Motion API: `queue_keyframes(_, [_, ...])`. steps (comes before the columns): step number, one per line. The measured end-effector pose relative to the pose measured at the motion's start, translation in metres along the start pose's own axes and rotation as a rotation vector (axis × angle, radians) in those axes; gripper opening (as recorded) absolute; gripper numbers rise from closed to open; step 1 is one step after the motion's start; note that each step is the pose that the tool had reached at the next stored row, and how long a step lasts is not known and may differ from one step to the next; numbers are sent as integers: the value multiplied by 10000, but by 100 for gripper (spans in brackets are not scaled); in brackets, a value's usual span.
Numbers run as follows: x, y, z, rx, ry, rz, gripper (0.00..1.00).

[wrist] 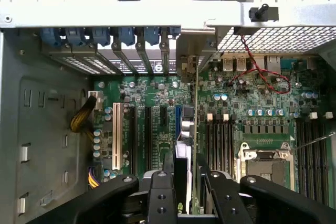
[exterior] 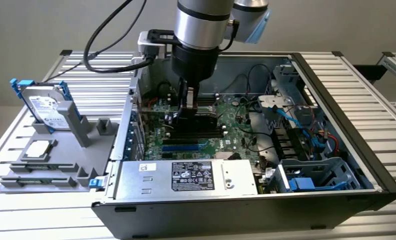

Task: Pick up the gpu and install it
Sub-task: 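Insert the gpu into the slot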

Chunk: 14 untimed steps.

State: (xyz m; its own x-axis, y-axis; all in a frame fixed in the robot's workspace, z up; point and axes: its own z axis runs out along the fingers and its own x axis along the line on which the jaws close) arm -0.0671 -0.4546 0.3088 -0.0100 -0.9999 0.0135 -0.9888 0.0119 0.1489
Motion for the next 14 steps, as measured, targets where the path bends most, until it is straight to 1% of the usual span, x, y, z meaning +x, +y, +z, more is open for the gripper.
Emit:
queue_keyframes(1, [-2, -4, -2, -11, 106, 15, 27])
queue_keyframes(2, [-5, -10, -2, -13, 196, 26, 27])
queue_keyframes(3, [-7, -16, -3, -12, 268, 29, 27])
queue_keyframes(4, [-12, -21, -3, -12, 324, 28, 27])
queue_keyframes(6, [-24, -31, -3, -11, 396, 27, 27])
queue_keyframes(7, [-29, -36, -3, -11, 416, 25, 27])
queue_keyframes(8, [-32, -46, -1, -11, 422, 24, 27])
queue_keyframes(10, [-35, -74, -4, -11, 426, 26, 27])
queue_keyframes(14, [-36, -111, -21, -33, 428, 25, 27])
